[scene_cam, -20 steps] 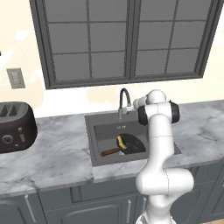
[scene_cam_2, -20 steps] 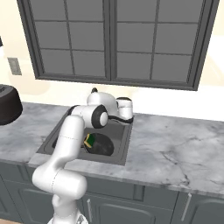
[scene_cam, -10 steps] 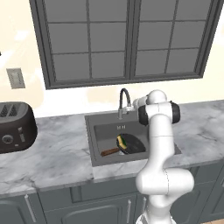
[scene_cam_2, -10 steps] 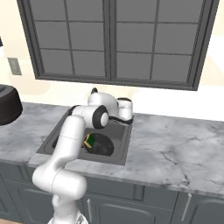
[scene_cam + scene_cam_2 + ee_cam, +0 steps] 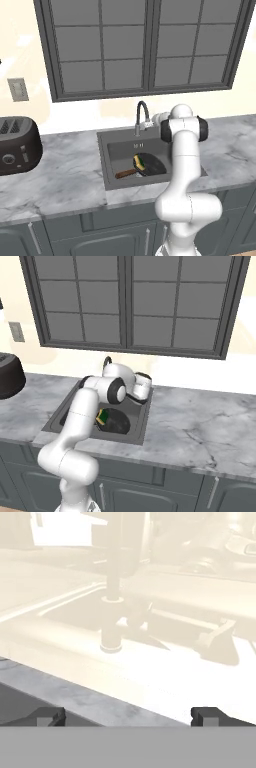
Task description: Pick the pan and sponge and place them into the sink. Then turn on the water.
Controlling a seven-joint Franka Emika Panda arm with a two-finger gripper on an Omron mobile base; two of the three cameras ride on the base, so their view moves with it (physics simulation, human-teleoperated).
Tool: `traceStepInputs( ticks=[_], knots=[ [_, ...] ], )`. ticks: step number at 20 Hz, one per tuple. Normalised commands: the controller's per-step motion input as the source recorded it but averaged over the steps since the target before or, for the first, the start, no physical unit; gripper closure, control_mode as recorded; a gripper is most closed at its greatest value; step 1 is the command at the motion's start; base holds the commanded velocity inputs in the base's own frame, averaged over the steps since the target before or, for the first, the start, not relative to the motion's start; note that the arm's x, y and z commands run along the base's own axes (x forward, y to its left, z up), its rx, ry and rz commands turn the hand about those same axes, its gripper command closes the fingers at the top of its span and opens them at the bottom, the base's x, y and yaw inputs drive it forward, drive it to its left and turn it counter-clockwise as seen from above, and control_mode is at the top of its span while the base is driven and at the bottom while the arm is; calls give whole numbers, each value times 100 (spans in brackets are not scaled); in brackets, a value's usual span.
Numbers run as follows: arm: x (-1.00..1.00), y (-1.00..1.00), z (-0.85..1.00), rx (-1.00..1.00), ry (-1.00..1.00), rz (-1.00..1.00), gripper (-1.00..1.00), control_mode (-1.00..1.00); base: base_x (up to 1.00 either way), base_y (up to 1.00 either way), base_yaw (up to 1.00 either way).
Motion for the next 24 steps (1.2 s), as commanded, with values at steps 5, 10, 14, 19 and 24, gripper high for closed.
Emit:
traceStepInputs(
  ticks=[5,10,14,19,24],
  knots=[
    [53,7,-34,3,-2,-8,-100,-100,0,0,0],
    [61,22,-58,0,2,-7,-100,-100,0,0,0],
    [58,24,-61,0,8,-6,-100,-100,0,0,0],
    [52,26,-53,0,13,-4,-100,-100,0,0,0],
    [35,27,-35,0,20,-4,-100,-100,0,0,0]
  ],
)
